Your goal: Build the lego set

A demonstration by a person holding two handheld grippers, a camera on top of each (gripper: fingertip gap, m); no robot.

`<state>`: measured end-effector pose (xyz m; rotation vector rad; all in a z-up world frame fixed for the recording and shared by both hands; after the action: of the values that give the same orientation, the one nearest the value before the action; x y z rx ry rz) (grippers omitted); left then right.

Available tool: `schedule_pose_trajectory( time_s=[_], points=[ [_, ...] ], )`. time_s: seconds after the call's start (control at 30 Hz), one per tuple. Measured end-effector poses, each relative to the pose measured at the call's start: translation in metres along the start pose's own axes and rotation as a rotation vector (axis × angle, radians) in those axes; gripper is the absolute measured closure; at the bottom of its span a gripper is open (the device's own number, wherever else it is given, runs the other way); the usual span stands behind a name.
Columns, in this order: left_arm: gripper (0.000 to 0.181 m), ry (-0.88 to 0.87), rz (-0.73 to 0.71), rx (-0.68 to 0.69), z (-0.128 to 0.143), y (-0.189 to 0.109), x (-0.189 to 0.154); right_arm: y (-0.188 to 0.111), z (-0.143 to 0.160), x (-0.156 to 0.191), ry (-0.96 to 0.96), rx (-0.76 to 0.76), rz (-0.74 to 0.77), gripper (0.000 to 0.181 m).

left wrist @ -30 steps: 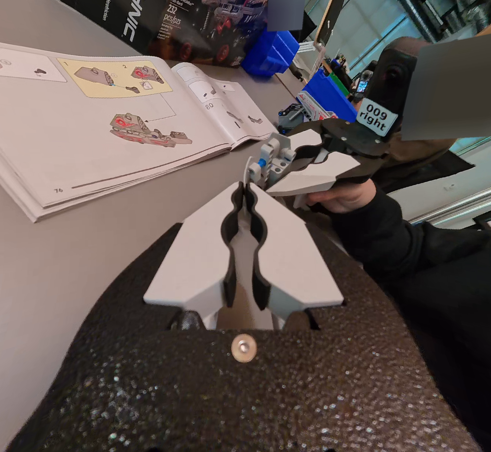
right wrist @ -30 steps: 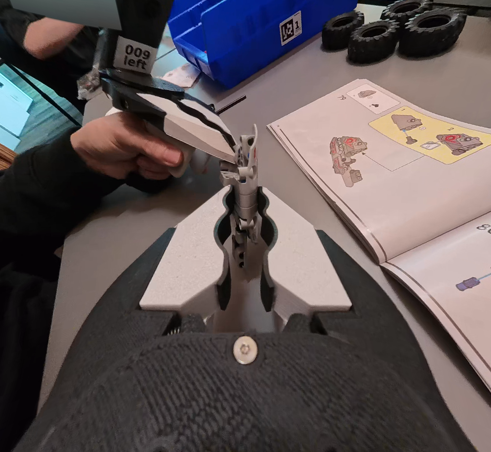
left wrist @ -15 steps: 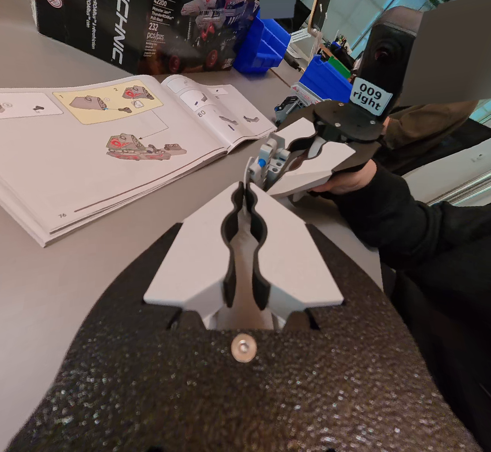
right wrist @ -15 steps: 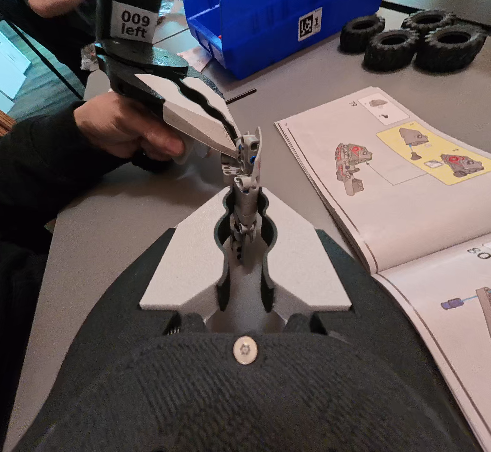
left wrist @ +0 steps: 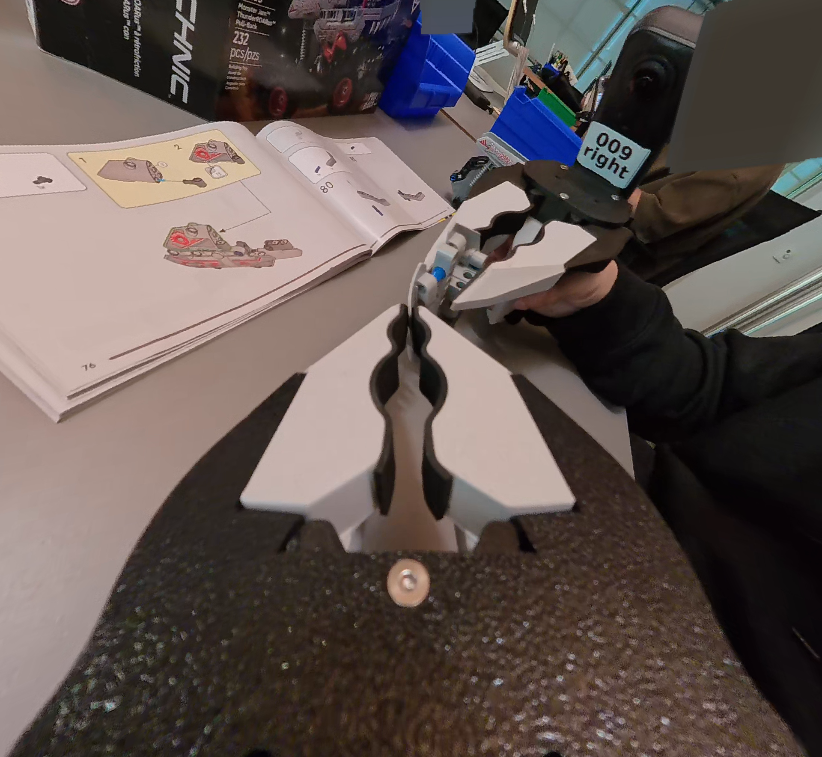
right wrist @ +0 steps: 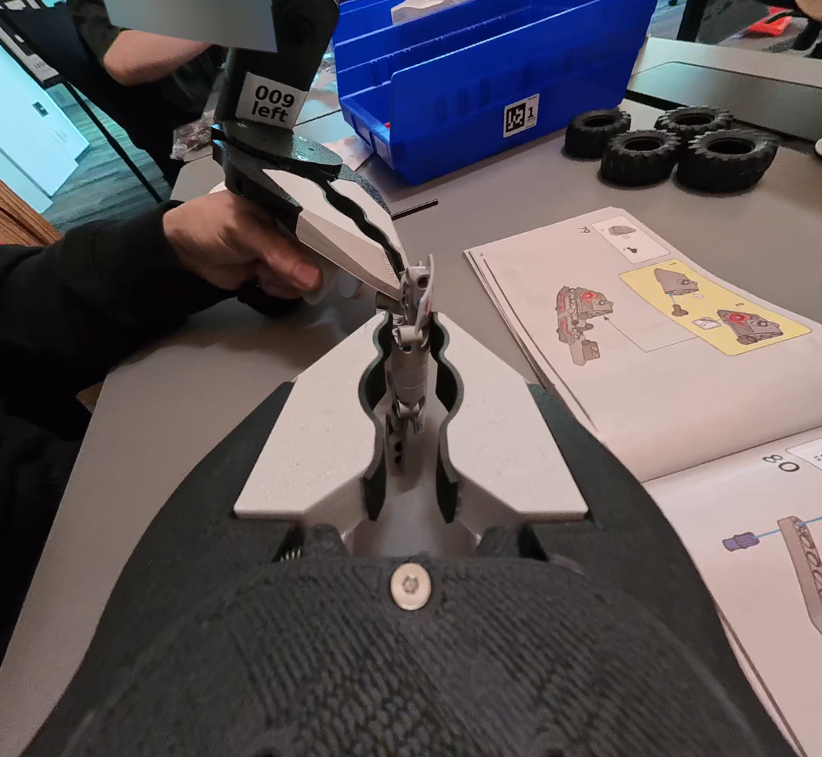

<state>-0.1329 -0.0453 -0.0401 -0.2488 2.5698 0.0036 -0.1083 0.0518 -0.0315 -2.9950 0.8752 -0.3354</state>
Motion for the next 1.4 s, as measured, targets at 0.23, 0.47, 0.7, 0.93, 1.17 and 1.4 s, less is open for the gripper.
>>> schedule_pose_trajectory(
  time_s=[0.23, 0.47, 0.7, 0.93, 1.17, 1.4],
  points=[
    [0.181, 0.019, 0.005, 0.006, 0.000, 0.000, -0.002, -0.001, 0.001, 0.001, 0.067, 0.002, -0.012, 0.166],
    [0.181, 0.110, -0.036, 0.003, -0.001, -0.001, -0.002, 0.000, 0.001, 0.002, 0.122, 0.033, 0.012, 0.166],
    [0.181, 0.182, -0.009, 0.002, -0.003, -0.001, -0.006, -0.001, 0.001, 0.004, 0.153, 0.055, 0.010, 0.166],
    [0.181, 0.286, 0.020, 0.022, -0.003, -0.004, -0.009, -0.001, -0.001, 0.009, 0.124, 0.096, 0.003, 0.166],
    [0.181, 0.292, 0.046, 0.046, 0.000, -0.003, -0.011, -0.004, 0.000, 0.010, 0.177, 0.148, -0.067, 0.166],
    [0.181, 0.231, 0.056, 0.024, -0.002, -0.003, -0.011, -0.002, -0.002, 0.010, 0.130, 0.130, -0.055, 0.167]
  ],
)
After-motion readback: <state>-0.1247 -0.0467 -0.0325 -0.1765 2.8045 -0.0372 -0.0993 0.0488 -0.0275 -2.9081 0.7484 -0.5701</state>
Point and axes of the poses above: each gripper's, where its closed fingertips meet, y out along the fingers, z out of its underside, x = y × z across the jaws, the point moved 5 cm from there along -y, back along the fingers, and after that the axes turned 13 degrees about -x, right-handed, at the moved point
